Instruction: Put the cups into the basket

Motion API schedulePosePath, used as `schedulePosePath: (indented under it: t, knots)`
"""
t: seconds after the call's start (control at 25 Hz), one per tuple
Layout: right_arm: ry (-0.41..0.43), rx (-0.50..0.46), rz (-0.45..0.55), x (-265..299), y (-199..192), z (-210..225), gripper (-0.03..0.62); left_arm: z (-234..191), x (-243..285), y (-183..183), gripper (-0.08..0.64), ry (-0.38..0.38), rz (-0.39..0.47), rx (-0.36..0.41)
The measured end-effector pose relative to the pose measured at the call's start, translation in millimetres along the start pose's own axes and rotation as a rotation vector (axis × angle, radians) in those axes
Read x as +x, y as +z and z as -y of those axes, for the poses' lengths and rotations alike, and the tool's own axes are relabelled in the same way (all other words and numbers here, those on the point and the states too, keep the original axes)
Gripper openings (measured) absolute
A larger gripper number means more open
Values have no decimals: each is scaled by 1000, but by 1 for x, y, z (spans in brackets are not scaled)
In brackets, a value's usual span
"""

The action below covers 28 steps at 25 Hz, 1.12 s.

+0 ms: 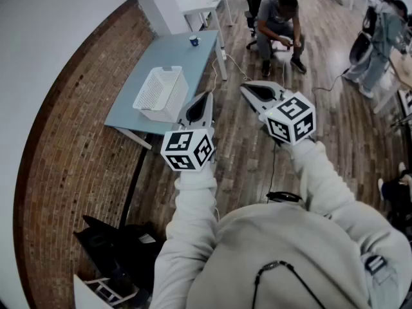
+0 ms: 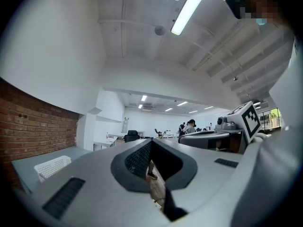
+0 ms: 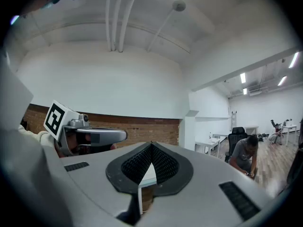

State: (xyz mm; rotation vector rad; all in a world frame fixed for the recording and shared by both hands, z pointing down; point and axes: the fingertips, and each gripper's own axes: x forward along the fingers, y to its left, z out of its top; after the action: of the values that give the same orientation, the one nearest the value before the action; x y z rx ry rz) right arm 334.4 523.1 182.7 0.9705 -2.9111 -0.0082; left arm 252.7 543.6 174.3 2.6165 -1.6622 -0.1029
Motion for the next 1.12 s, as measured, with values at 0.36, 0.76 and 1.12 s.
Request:
schedulePosePath:
  t: [0.36, 0.76, 1.12]
  knots:
    - [-3, 16, 17, 2, 2, 2, 9, -7, -3, 1, -3, 2, 11, -2]
    - [-2, 47, 5, 8, -6, 3, 9, -7, -2, -1, -3, -53, 78, -53]
    - [-24, 28, 21, 16, -10, 12, 9, -9, 13, -13, -3, -37, 60, -15]
